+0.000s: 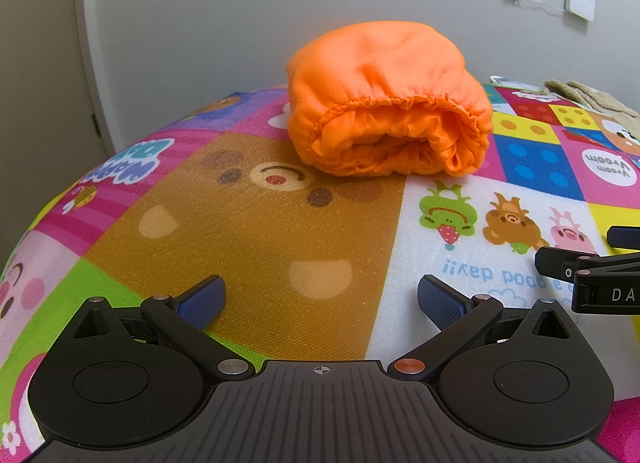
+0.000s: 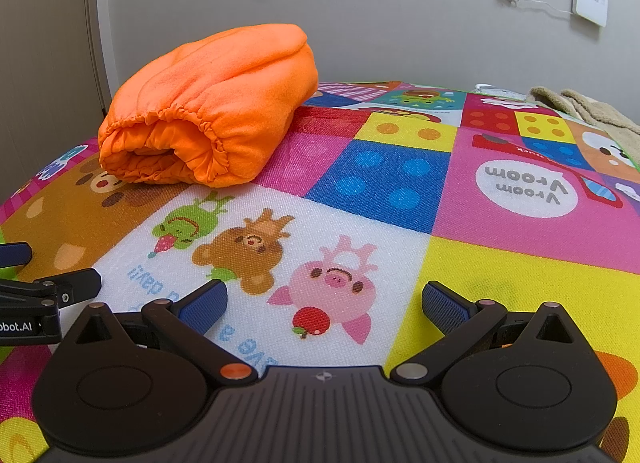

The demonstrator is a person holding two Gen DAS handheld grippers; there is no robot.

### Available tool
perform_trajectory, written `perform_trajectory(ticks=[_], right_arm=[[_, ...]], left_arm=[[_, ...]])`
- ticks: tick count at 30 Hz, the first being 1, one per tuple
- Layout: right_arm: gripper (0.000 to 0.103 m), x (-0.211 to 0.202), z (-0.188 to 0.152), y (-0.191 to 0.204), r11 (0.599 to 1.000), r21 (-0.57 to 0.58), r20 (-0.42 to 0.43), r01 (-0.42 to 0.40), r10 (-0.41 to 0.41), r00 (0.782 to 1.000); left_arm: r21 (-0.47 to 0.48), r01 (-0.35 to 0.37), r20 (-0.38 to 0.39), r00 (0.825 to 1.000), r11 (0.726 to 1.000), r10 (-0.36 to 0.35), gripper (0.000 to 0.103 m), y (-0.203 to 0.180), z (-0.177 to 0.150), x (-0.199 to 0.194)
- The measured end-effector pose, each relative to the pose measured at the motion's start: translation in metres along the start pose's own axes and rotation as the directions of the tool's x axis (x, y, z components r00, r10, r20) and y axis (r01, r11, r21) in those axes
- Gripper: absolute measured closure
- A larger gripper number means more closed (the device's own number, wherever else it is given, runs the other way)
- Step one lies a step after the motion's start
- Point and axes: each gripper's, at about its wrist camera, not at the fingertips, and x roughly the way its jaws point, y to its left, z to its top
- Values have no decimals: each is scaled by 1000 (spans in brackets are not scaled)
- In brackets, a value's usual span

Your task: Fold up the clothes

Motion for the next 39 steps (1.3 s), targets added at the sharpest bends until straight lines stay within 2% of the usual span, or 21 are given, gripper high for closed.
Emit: perform_trajectory(ticks=[39], right_arm=[[0, 4, 3, -1, 1000, 1, 0, -1, 1, 1000]], left_arm=[[0, 1, 0, 1000, 1000, -1, 0, 1, 0, 0]])
